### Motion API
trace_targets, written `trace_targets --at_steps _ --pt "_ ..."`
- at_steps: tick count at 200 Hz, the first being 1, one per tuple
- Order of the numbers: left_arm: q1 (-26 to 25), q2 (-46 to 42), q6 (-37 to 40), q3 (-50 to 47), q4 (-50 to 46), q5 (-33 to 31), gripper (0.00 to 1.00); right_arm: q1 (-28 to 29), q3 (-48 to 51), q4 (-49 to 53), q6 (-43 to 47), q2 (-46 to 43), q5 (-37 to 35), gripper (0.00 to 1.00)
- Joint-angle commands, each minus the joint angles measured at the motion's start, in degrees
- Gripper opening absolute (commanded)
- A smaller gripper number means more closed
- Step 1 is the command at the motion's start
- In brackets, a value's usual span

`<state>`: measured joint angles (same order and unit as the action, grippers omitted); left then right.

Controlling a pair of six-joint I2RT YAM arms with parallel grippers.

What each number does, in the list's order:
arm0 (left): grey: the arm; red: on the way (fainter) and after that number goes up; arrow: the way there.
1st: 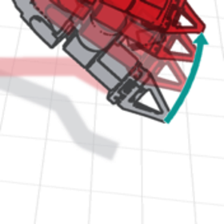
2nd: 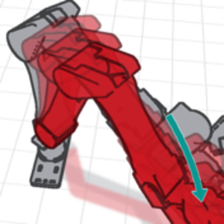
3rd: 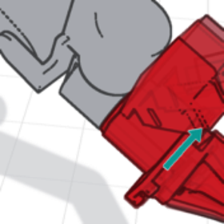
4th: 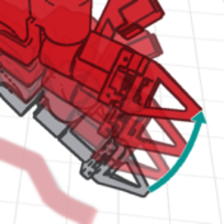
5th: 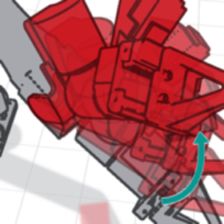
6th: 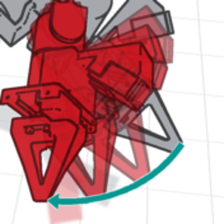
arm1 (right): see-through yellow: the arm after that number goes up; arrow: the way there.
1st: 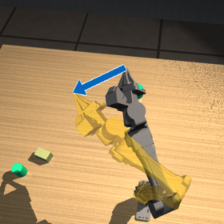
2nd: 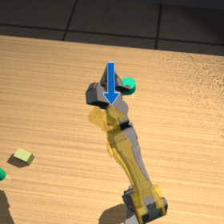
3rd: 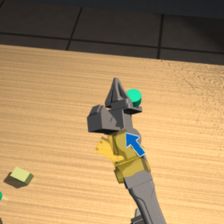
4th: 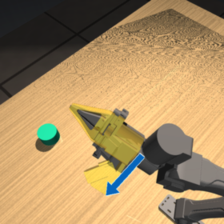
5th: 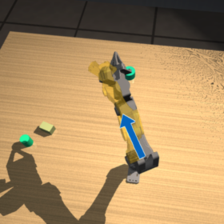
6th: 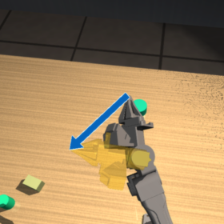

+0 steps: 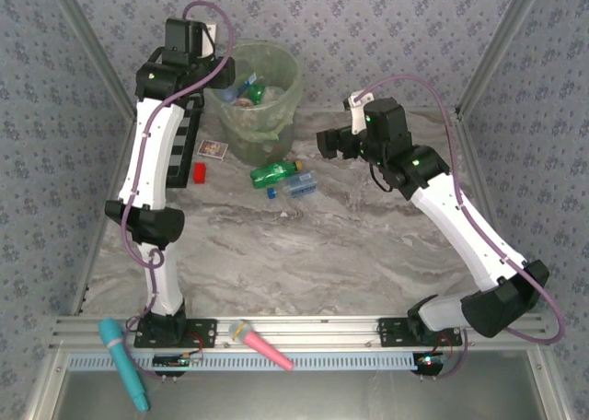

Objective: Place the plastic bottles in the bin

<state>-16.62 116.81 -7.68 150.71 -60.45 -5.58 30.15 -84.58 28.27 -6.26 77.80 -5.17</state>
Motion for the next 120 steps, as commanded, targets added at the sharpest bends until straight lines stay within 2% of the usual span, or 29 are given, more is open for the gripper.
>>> trace_targets --at_steps 1,71,120 --pt "-0.2 -2.1 -2.1 -1.1 -4.2 0.2 0.55 0.4 1.3 -1.2 -1.1 -2.0 -0.3 1.0" --pt "-1.7 -6.3 -1.8 -1.6 -1.8 -1.9 0.54 0.6 2.9 -1.7 -1.7 -2.7 -0.3 1.0" --pt "-1.6 -5.1 -0.8 -2.5 -3.7 -3.6 0.53 0.8 3.5 -2.0 -2.1 -3.1 0.0 1.0"
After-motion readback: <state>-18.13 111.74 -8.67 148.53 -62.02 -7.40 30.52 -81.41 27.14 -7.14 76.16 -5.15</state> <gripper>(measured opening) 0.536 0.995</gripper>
